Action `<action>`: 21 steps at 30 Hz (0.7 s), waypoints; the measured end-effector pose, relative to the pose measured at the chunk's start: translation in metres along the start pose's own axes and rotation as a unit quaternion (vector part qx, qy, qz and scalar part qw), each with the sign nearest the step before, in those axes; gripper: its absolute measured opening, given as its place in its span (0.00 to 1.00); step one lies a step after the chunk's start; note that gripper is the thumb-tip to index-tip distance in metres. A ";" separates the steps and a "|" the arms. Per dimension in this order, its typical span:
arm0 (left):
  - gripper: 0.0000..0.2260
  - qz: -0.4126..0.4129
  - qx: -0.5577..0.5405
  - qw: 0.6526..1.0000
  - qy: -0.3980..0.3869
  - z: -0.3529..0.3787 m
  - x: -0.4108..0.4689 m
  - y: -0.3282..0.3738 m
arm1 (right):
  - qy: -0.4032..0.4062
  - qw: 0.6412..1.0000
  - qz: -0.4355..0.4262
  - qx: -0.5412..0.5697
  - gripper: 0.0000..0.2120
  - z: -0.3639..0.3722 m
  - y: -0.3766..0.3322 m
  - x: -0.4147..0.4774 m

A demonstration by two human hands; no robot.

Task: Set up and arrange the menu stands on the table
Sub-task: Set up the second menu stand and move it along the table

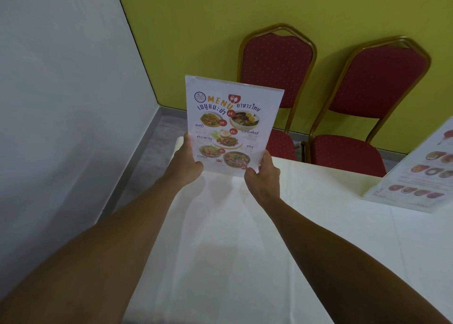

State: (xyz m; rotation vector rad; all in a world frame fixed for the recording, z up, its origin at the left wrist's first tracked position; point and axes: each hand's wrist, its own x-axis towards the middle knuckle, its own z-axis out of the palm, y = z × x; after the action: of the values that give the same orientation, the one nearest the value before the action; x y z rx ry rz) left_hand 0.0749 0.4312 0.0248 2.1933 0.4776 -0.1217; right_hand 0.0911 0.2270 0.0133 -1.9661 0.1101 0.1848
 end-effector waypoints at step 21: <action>0.30 -0.075 0.239 0.964 -0.088 0.013 -0.018 -0.003 | -0.091 0.982 0.018 -0.165 0.40 -0.038 0.031 -0.006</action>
State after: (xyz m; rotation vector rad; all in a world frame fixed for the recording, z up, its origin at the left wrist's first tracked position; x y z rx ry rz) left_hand 0.0585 0.4177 0.0185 2.5815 0.5570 -0.5616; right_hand 0.0828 0.1794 0.0008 -2.2670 -0.0052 0.4275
